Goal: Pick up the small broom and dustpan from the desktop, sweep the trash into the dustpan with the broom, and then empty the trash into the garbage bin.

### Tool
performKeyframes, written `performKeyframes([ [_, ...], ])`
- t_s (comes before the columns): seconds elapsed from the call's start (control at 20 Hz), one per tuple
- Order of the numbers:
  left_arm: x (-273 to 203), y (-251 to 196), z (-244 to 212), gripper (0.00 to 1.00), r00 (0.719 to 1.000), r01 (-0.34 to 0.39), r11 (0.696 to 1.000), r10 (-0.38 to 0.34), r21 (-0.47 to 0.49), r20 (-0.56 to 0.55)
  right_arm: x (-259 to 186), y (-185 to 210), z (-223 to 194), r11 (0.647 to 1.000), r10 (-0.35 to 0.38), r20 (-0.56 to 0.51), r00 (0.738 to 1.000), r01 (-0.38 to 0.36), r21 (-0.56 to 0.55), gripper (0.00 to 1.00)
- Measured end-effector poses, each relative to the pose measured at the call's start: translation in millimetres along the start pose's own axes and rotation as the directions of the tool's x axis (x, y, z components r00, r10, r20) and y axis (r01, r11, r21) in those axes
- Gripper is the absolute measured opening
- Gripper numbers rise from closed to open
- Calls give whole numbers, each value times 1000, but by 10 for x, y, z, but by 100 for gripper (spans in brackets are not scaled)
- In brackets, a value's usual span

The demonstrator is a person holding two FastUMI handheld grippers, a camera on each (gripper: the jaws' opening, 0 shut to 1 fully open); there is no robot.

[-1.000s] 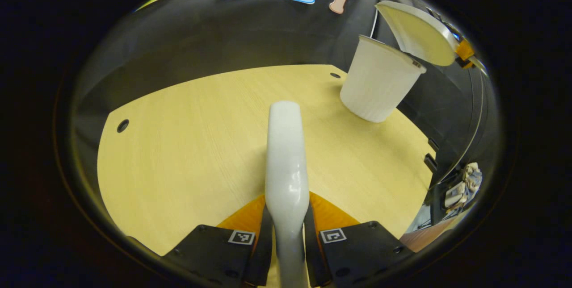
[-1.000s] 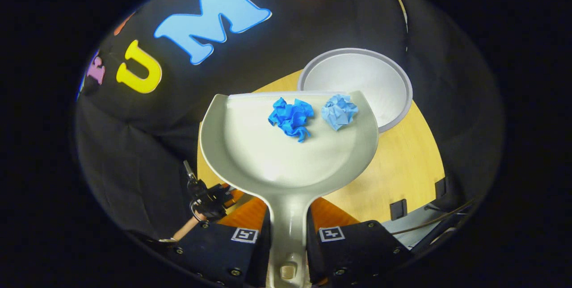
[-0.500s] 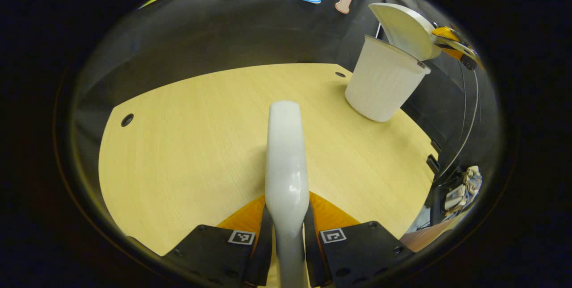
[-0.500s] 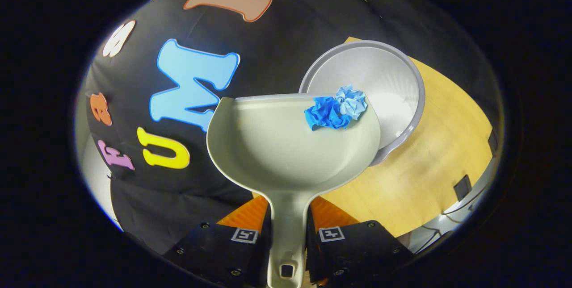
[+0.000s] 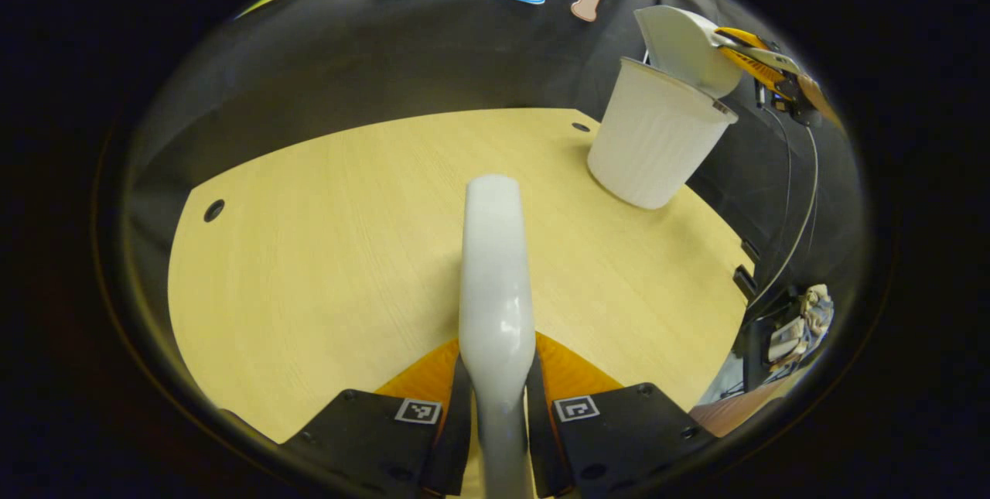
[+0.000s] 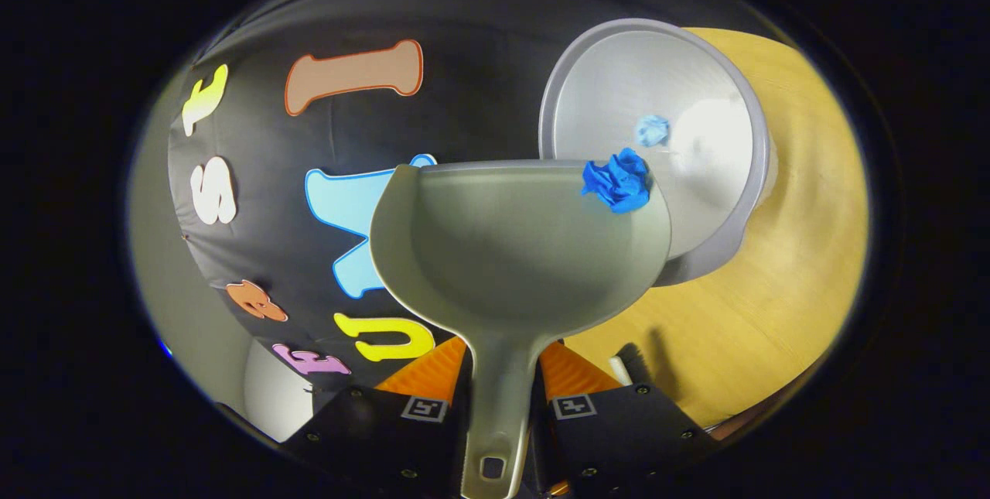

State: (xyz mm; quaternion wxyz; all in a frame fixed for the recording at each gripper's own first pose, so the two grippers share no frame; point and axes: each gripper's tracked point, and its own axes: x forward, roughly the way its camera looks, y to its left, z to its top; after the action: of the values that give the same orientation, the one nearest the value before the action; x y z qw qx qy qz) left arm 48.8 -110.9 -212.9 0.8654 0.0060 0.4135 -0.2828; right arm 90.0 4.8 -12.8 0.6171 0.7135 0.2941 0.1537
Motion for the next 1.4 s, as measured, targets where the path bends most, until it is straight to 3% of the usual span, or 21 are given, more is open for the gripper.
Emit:
performKeyframes([
  [0.1,-37,13,-13,38,1000,-4,1000,4,-3,3,20,26,-15,1000,19,-1,1000,-19,-2,31],
  [0.25,-74,60,-40,41,1000,-19,1000,19,-18,7,21,-42,-90,998,-5,-23,1000,3,-68,35],
  [0.3,-89,86,-47,37,1000,-25,999,25,-25,8,-21,-52,-149,995,-14,-34,999,11,-96,35],
  [0.65,-205,280,-144,41,996,-83,993,85,-83,18,-148,-30,-823,951,-41,-123,992,1,-311,35],
  [0.8,-245,356,-205,36,994,-106,988,109,-116,19,-164,-80,-1122,919,-59,-165,985,-10,-394,34],
  [0.95,-291,445,-287,39,991,-128,982,132,-142,21,-105,-224,-1365,886,-100,-188,977,2,-464,35],
  [1.25,-386,625,-397,41,985,-161,971,168,-178,25,59,-673,-1618,790,-220,-148,964,88,-607,35],
  [1.4,-405,698,-427,40,983,-172,967,180,-189,25,192,-898,-1684,725,-280,-96,955,145,-673,34],
])
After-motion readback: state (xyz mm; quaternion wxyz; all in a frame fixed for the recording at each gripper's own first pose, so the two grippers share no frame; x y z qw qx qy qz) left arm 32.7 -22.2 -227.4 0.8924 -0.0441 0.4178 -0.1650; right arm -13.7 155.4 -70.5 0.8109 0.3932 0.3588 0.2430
